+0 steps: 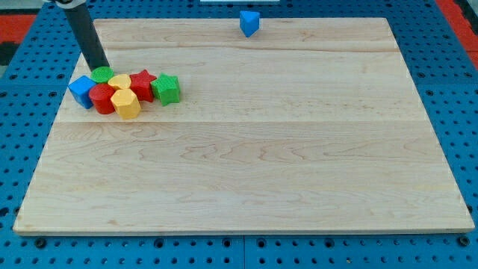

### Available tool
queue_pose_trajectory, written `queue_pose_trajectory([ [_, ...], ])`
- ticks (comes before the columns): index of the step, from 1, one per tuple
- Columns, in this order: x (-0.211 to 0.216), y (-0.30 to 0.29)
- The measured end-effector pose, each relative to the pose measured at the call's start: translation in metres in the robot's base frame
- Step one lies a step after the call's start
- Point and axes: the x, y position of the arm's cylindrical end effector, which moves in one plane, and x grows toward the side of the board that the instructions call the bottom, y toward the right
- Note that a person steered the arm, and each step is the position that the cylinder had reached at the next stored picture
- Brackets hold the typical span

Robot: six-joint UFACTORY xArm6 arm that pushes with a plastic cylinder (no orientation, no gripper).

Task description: Move the blue cube and green circle into the group of blocks

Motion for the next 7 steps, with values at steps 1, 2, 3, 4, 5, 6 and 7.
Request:
queue_pose_trajectory([
  [1, 0.006, 0.003],
  [2, -0.032, -0.016],
  [3, -0.041, -0.062],
  [4, -0.020, -0.068],
  [5, -0.017, -0.069],
  [6, 0.023, -0.068],
  [7, 0.059, -0.069],
])
